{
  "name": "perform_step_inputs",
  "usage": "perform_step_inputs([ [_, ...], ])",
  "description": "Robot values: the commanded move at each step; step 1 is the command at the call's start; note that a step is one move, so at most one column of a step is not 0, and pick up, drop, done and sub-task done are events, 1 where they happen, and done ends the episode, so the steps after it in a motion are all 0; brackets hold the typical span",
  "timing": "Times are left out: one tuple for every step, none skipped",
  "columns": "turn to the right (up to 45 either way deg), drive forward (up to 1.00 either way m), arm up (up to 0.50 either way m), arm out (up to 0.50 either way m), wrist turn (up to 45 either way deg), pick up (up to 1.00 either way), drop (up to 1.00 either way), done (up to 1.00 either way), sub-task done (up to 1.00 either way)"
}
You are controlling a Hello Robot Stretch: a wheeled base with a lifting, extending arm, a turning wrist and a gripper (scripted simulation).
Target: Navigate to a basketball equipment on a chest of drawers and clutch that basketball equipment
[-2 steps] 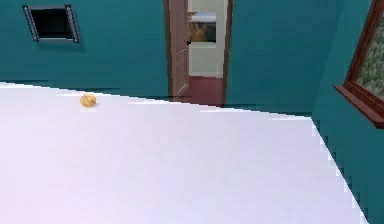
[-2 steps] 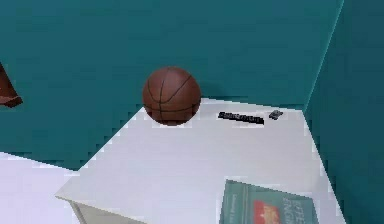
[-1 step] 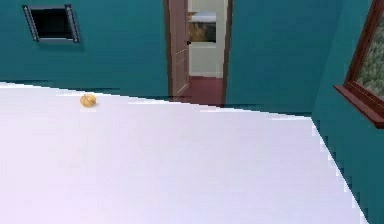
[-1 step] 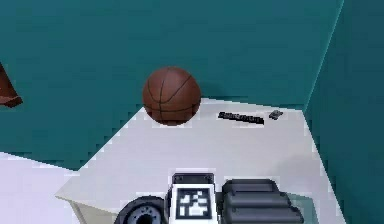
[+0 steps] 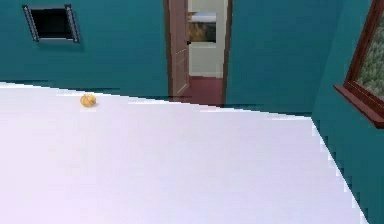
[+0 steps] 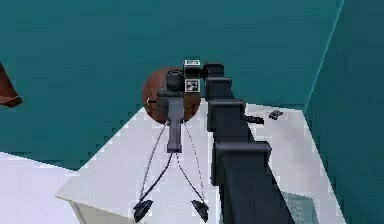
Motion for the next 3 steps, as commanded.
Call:
perform_step_inputs([
  [0.0,0.00,0.00,0.00,45.0,0.00,0.00,0.00,0.00],
  [0.0,0.00,0.00,0.00,45.0,0.00,0.00,0.00,0.00],
  [0.0,0.00,0.00,0.00,45.0,0.00,0.00,0.00,0.00],
])
